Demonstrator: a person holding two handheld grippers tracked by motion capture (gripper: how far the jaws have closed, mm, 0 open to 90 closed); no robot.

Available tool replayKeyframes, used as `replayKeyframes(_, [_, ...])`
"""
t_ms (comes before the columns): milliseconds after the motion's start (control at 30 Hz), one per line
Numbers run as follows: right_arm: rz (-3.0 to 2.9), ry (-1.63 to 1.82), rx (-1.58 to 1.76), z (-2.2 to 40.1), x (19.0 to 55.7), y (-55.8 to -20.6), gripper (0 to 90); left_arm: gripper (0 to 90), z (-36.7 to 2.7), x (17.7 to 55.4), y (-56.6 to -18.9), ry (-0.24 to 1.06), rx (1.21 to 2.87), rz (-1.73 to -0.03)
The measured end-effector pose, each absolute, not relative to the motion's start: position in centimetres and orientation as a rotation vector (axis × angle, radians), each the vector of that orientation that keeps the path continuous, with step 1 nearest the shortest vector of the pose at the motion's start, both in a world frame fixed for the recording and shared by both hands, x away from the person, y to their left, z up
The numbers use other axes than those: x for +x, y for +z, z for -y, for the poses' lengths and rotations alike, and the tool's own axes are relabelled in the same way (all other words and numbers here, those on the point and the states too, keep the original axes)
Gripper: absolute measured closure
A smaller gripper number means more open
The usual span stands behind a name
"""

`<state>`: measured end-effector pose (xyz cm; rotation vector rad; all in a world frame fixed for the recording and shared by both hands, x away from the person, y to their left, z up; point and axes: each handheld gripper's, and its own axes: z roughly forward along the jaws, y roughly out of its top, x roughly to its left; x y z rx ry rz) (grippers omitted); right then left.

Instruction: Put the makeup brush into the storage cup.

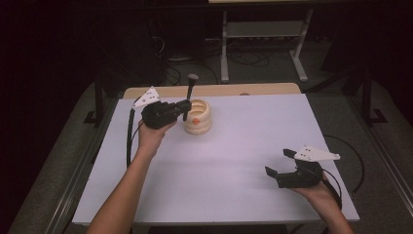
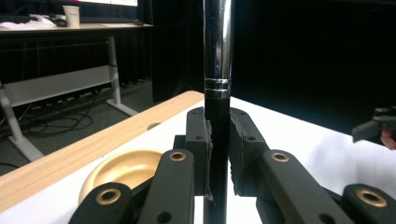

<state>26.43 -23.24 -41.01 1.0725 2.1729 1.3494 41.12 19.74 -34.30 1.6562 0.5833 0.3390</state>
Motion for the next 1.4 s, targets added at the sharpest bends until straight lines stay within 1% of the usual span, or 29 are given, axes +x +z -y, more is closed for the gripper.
replayKeyframes(667, [-2.167, 1.355, 1.069, 23.4, 26.4, -41.0, 8.1, 79.2, -18.8, 45.1, -35.4, 0.392, 1.669, -0.599])
replayKeyframes(1067, [-2.169, 1.36, 1.071, 23.4, 26.5, -41.1, 8.2, 79.0, -18.5, 46.6, -36.2, 0.408, 1.683, -0.607])
replayKeyframes(1400, [-2.163, 1.362, 1.073, 23.6, 26.5, -41.1, 8.3, 78.9, -18.4, 47.6, -37.7, 0.368, 1.684, -0.637])
